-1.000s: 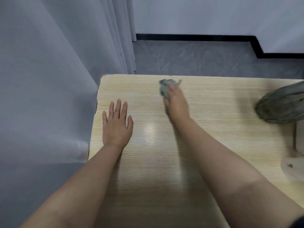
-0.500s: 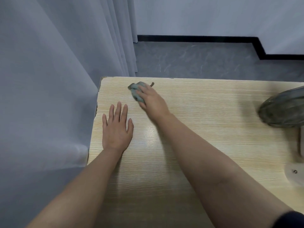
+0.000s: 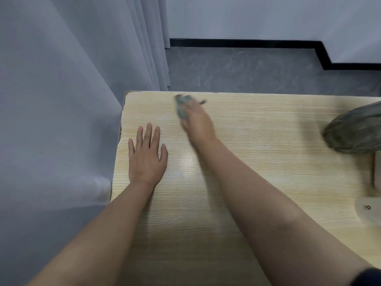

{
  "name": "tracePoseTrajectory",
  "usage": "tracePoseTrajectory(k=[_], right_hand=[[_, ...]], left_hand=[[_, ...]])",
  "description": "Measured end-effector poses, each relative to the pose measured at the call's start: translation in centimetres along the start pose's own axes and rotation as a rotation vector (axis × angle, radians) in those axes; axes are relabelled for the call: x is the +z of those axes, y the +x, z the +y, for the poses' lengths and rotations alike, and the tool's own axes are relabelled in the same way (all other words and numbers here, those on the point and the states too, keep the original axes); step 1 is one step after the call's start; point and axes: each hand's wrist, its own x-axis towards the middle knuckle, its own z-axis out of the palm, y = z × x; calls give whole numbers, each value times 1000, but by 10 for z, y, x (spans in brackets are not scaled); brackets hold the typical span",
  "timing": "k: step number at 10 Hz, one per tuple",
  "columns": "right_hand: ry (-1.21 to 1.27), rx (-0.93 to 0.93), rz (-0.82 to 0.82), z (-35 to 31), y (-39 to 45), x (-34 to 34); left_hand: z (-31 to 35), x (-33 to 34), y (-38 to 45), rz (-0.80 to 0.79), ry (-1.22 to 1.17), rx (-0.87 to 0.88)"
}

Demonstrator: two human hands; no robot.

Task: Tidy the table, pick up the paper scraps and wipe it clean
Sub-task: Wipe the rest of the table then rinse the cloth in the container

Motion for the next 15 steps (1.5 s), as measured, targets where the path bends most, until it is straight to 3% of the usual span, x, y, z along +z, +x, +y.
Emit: tracePoseTrajectory(k=[1,2,3,4,5,7,8,9,10,11,12,13,14,15], right_hand=[[53,-318,-76,-25,-10,15],[86,-99,90,35,-12,-15],[-38,243,262,98,-32,-49],[-16,616,203,115,-49,-69],[42,567,216,83,-56,-57],[203,-48,-196,-29,-116,-7],[117,-305,-198,-10,-131,-16],[144,-144,3,44,-131,-41],[8,330,144,119,-150,-73],[-1,555,215,131,-160,-83],[52,508,217,84,-152,-62],[137,236,-24,13,-158,-31],[225,-59,-154,-29,-175,-11],[151,-222,-176,-10,-176,-27]], left_hand=[[0,0,0,7,3,1],[-1,0,0,10,-4,6],[-1,0,0,13,5,12],[-1,0,0,10,-8,12],[-1,-1,-2,1,-12,17],[-4,-12,-9,-49,-50,37],[-7,-16,-26,-96,-62,30],[-9,-16,-47,-115,-53,23],[-4,-13,-69,-124,-55,1],[2,-10,-89,-125,-64,-28],[5,-8,-105,-143,-51,-30],[7,-7,-112,-166,-31,-33],[8,-9,-118,-176,-39,-28],[5,-10,-125,-194,-29,-11]])
